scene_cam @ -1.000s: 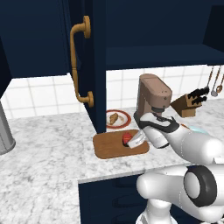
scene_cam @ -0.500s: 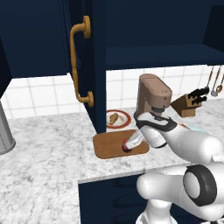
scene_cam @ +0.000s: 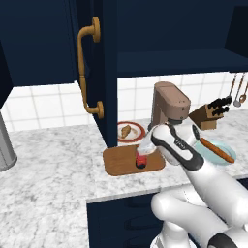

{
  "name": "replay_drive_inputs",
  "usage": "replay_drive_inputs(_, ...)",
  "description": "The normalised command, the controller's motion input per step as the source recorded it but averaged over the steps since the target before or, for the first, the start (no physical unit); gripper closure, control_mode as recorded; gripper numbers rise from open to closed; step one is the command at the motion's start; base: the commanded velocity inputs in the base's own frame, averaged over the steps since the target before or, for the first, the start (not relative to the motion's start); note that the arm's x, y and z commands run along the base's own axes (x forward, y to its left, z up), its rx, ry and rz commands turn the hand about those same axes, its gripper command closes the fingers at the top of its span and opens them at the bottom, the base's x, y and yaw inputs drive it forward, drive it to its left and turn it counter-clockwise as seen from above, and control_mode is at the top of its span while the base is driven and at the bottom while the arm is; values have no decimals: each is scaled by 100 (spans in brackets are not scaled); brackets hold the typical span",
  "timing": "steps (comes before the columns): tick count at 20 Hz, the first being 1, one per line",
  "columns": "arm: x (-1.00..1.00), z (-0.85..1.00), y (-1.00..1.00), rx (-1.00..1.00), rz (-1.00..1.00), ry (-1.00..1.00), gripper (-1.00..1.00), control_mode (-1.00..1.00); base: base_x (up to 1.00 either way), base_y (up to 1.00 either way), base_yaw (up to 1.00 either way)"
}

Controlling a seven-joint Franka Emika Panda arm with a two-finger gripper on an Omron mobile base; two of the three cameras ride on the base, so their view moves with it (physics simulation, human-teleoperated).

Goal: From the different types of pastries on the counter, select a croissant and place it on the cutting board. Then retrieve a jar of jam from the cabinet and place it alongside the croissant on the cutting board.

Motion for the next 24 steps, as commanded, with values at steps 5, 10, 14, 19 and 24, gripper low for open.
replay_drive_inputs(5,8,0,32,-6,-47,-4,-100,-100,0,0,0)
replay_drive_inputs(10,54,1,50,-6,-45,-2,-100,-100,0,0,0)
replay_drive_inputs(14,8,21,-25,15,-4,14,-100,-100,0,0,0)
replay_drive_inputs(19,5,63,-40,24,-5,22,-100,-100,0,0,0)
replay_drive_inputs(24,11,36,-18,20,-15,42,-100,-100,0,0,0)
